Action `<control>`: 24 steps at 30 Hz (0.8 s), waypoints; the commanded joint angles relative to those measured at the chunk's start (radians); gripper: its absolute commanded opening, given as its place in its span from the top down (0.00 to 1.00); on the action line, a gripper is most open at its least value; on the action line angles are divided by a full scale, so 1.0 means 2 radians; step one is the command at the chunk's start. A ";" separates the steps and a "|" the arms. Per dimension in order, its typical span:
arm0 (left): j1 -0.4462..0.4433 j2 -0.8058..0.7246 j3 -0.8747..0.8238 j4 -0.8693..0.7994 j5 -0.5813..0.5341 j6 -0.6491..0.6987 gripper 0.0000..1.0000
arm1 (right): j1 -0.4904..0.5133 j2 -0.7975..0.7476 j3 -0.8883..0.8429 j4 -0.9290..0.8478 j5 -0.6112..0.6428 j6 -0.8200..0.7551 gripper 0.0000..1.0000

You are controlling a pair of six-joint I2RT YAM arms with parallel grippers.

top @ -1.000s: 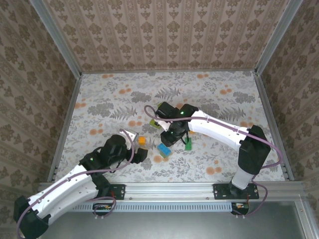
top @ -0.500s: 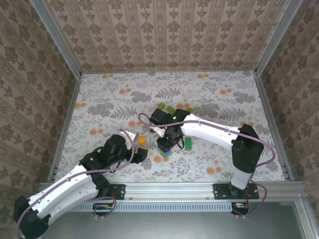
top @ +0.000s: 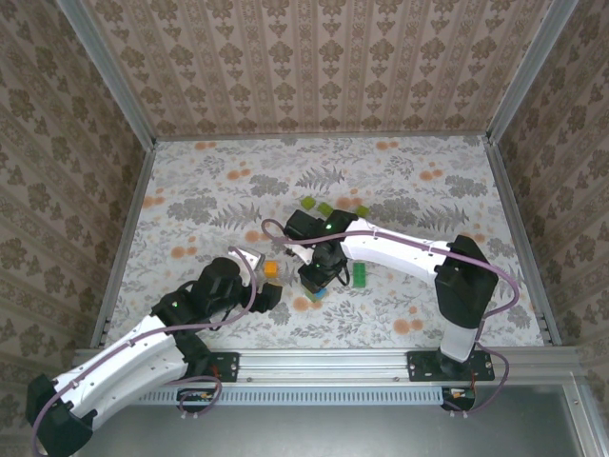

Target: Assemble a carrot with lego

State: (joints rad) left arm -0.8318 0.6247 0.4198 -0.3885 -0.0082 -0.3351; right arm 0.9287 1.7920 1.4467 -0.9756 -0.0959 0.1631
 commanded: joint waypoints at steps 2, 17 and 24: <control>-0.005 -0.002 -0.001 0.008 -0.002 0.010 0.10 | 0.004 0.006 0.000 -0.006 0.000 0.002 0.71; -0.005 -0.001 -0.001 0.009 -0.002 0.010 0.10 | 0.009 0.009 -0.011 -0.007 0.001 -0.002 0.71; -0.005 -0.001 -0.001 0.008 -0.002 0.011 0.10 | 0.011 0.011 -0.012 -0.011 0.003 -0.004 0.72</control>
State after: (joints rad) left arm -0.8318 0.6247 0.4198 -0.3885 -0.0082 -0.3351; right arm 0.9394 1.7927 1.4445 -0.9695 -0.0952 0.1619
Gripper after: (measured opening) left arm 0.899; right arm 0.313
